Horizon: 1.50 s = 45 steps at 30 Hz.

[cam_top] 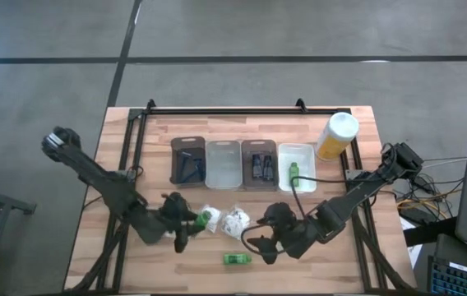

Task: Pick & Place Travel size toiletries
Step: Put the green shampoo into the white bin

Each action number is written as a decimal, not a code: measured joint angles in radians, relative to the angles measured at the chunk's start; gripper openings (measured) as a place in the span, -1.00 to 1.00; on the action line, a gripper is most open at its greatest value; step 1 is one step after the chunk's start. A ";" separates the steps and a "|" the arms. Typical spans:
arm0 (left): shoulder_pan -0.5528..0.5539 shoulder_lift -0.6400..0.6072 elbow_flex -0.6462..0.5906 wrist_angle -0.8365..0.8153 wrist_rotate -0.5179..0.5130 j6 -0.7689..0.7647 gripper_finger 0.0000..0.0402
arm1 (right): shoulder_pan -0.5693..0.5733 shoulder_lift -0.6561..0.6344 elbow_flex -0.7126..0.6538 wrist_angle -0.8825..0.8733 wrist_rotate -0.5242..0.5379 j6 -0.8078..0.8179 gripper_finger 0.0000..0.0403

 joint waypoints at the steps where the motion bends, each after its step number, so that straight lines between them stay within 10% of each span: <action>1: 0.006 -0.023 0.000 0.040 -0.022 0.031 -0.16 | 0.000 0.000 0.000 0.029 0.007 -0.032 0.83; 14: 0.152 -0.099 -0.013 0.639 0.102 0.401 -0.15 | -0.077 -0.046 0.000 0.367 0.056 -0.430 0.83; 45: 0.316 0.129 0.011 1.012 0.357 0.381 -0.15 | -0.128 -0.038 0.000 0.506 0.029 -0.554 0.83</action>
